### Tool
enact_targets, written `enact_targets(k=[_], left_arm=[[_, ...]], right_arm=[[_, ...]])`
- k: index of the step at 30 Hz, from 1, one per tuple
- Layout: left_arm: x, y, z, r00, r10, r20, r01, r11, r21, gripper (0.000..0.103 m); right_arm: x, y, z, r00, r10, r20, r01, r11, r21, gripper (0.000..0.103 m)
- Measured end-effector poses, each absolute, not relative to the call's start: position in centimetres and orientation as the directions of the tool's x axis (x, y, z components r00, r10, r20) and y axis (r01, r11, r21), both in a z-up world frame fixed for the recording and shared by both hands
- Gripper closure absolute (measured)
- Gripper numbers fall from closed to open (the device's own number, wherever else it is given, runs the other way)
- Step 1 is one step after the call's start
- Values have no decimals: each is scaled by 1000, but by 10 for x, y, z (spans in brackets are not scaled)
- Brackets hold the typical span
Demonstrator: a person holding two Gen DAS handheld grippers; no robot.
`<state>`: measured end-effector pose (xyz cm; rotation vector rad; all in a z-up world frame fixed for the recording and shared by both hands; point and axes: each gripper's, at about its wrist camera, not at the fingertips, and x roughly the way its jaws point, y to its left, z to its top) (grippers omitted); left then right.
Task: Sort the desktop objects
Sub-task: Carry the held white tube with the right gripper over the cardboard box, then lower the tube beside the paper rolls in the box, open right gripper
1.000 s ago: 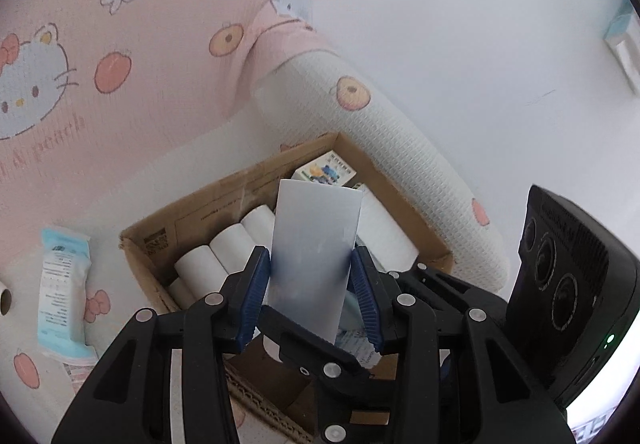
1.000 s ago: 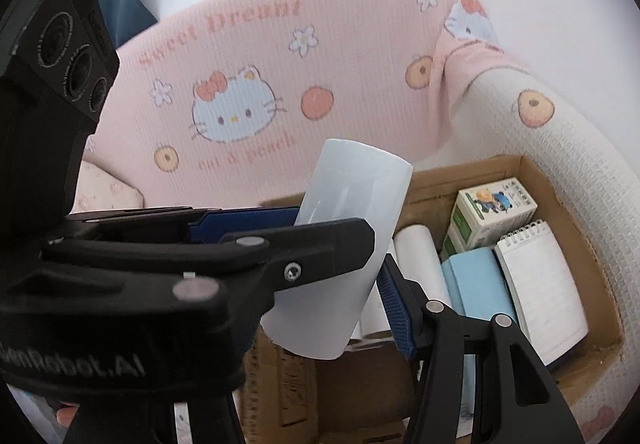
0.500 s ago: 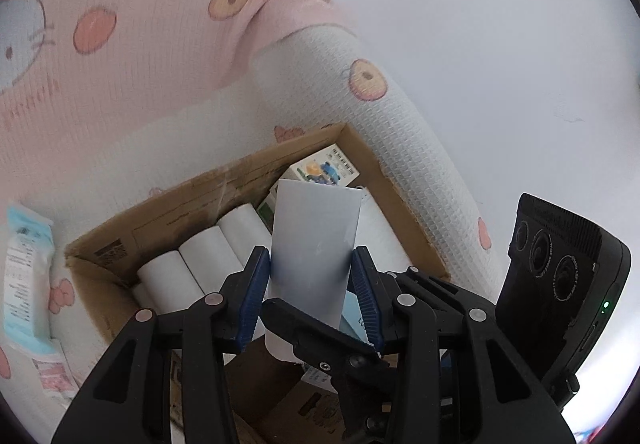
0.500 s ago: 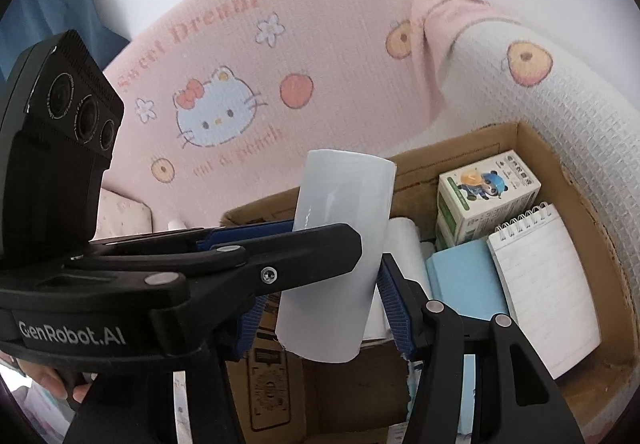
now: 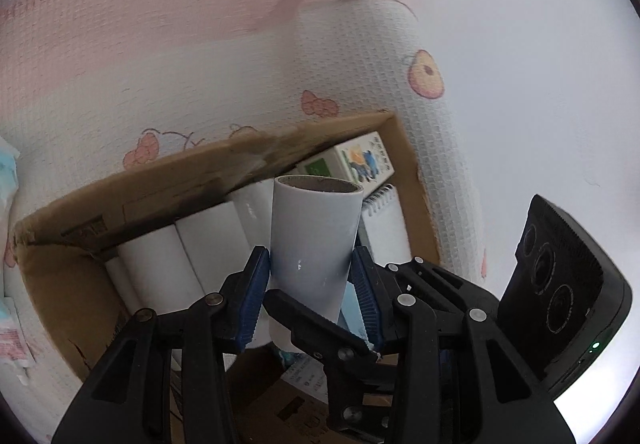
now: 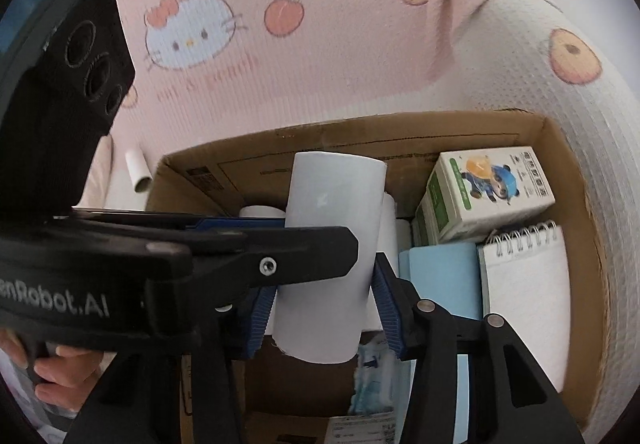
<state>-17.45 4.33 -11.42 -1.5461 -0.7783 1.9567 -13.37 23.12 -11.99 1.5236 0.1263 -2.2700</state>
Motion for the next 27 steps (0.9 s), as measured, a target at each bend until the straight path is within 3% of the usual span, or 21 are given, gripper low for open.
enact_targets(k=[27], left_arm=[[-177,40,-117,-187,664,-724,-38,-741,-670,58]], right_arm=[[-149,231,-122,-262,-212,-942,397,-913,95,58]])
